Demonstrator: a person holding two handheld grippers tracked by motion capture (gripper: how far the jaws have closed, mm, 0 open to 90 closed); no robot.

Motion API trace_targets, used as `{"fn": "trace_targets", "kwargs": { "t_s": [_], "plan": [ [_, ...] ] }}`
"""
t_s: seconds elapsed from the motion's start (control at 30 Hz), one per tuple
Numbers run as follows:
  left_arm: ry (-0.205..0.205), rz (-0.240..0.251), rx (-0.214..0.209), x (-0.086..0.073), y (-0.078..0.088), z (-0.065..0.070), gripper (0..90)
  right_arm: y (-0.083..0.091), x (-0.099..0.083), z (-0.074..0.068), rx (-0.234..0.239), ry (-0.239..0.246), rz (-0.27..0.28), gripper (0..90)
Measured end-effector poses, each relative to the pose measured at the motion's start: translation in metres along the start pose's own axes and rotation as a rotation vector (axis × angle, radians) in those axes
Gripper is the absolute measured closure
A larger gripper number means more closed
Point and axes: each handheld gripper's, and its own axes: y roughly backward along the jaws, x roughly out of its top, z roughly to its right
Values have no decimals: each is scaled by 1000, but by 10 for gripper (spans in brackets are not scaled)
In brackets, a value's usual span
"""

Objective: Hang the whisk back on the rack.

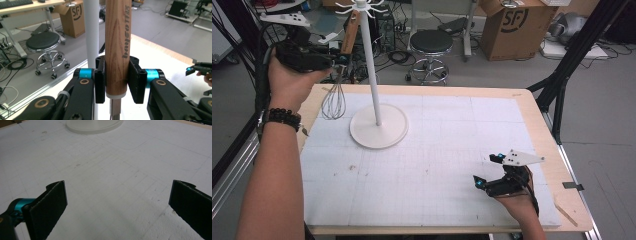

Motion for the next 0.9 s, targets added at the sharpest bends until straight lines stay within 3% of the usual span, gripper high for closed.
{"fn": "trace_targets", "kwargs": {
  "t_s": [0.17,0.5,0.53,0.67,0.77,0.9],
  "plan": [
    [-8,-49,14,0,-14,4,705,1,0,0,-2,0,3,5],
    [-19,-47,27,2,-25,6,689,1,0,-1,-2,2,-2,5],
    [-17,-51,35,1,-25,6,592,1,-1,0,-1,3,3,6],
    [-8,-60,44,1,-20,6,527,1,-1,1,-2,-1,2,5],
    [-11,-53,25,1,-15,8,483,1,-2,1,-4,-5,-1,5],
    [-38,-65,18,1,-8,14,427,2,-2,1,-4,-6,0,5]
  ]
}}
